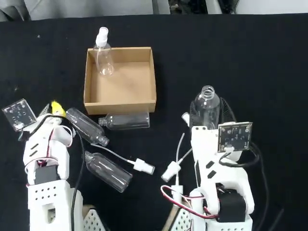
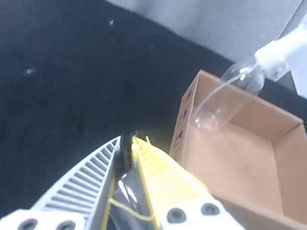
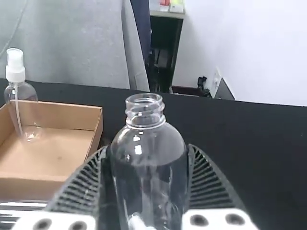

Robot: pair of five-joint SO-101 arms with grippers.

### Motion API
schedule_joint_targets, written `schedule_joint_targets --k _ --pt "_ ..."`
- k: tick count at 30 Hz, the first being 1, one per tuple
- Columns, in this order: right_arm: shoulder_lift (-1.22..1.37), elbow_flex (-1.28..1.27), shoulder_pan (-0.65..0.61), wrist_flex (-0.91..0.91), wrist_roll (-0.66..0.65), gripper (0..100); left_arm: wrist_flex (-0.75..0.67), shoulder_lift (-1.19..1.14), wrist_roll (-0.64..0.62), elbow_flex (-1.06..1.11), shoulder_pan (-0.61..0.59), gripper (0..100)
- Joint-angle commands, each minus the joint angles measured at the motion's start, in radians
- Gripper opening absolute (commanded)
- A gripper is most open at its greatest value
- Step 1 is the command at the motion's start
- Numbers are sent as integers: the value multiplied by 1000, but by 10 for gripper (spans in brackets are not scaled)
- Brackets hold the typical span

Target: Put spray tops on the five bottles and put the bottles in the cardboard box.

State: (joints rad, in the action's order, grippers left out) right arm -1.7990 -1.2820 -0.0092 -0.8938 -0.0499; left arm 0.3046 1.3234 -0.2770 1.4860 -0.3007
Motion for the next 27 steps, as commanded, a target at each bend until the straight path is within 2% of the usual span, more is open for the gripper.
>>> schedule_joint_targets --k 1,4,11,14,19,27 --pt "-96 4 28 31 5 60 94 15 87 -139 1 111" --pt "-96 2 28 31 5 60 186 15 83 -205 2 153" --pt "-96 2 28 31 5 60 310 15 87 -326 4 156" --pt "-96 2 29 31 5 60 356 14 138 -364 13 157" --pt "-96 2 37 31 5 60 462 14 250 -406 101 157" --pt "-96 1 149 74 49 60 617 3 362 -489 242 175"
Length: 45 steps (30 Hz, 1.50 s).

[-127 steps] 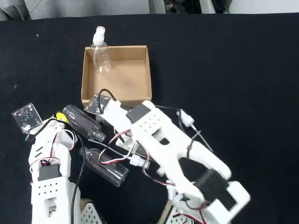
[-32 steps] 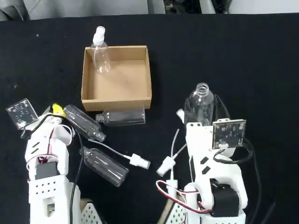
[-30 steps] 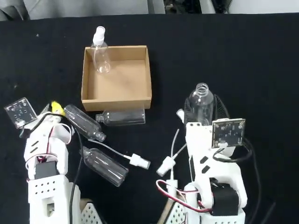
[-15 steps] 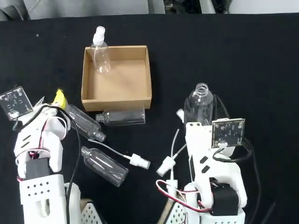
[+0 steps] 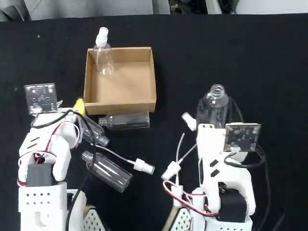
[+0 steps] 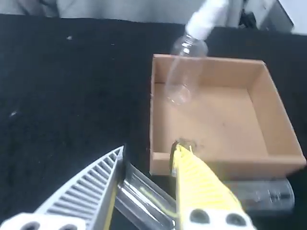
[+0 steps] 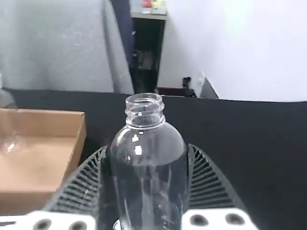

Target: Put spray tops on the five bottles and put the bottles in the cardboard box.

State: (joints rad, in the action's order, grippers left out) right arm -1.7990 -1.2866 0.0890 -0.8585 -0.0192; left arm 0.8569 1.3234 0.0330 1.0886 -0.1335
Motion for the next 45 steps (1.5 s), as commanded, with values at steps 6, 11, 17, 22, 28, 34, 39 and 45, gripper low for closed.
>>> schedule_joint_targets --k 6,11,17,22,28,34,39,45 --pt "-96 4 66 52 21 60 193 2 110 -156 179 184" --pt "-96 4 66 52 21 60 276 2 146 -200 274 184" --pt "-96 4 91 52 21 60 313 -18 150 -188 378 184" --pt "-96 5 98 52 23 60 304 -137 152 -191 449 180" --pt "-96 2 100 68 23 60 301 -253 213 -193 538 181" --pt "-96 -21 100 100 23 60 253 -347 221 -189 549 184" --pt "-96 -21 100 100 23 60 195 -442 221 -185 550 180" --pt "-96 -21 100 100 23 60 183 -522 272 -191 644 180"
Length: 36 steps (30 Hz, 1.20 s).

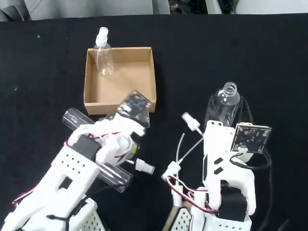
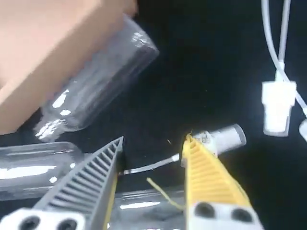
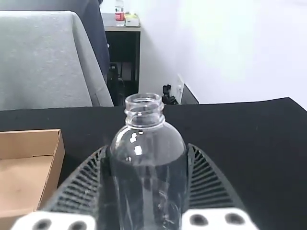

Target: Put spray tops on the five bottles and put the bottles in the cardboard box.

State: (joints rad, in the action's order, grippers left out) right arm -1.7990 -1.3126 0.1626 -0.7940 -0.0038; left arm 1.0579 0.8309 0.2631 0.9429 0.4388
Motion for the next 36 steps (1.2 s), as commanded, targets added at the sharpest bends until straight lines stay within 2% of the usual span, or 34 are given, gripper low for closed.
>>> schedule_joint_targets --k 1,14,28,36 --pt "-96 5 26 35 8 60 -18 -34 43 -47 88 180" --pt "-96 13 69 37 8 60 -15 -51 72 -36 183 180" --pt "-96 13 69 37 8 60 12 -54 112 -35 189 180" --pt "-96 13 69 37 8 60 12 -241 117 -94 225 180"
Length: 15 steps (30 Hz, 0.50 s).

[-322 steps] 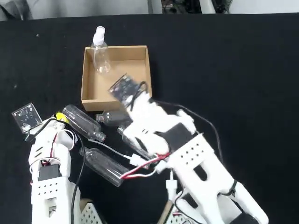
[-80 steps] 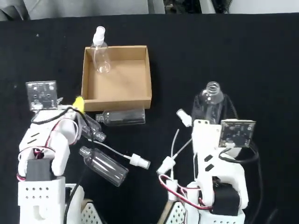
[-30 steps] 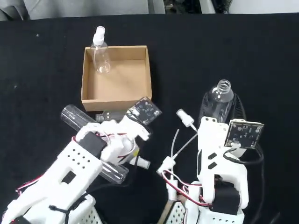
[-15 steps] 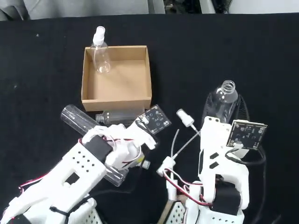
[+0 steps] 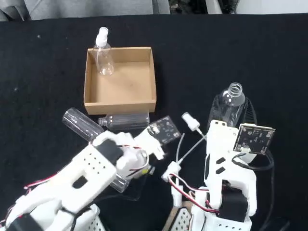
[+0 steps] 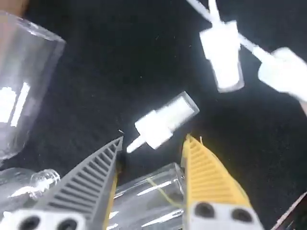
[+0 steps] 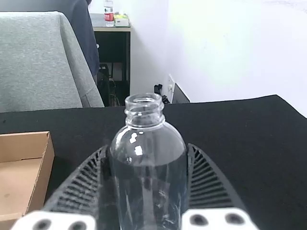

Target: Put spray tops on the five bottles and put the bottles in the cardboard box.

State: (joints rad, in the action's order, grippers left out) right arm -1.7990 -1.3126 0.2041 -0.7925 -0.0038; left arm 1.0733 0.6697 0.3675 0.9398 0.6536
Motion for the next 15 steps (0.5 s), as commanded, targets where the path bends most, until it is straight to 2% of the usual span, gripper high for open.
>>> schedule_joint_targets --k 1,9,15 --pt "-96 13 28 35 8 60 -5 -103 12 -101 12 180" --pt "-96 13 28 35 3 61 -14 -262 14 -174 59 180" --pt "-96 13 28 35 2 62 -106 -382 34 -179 54 180"
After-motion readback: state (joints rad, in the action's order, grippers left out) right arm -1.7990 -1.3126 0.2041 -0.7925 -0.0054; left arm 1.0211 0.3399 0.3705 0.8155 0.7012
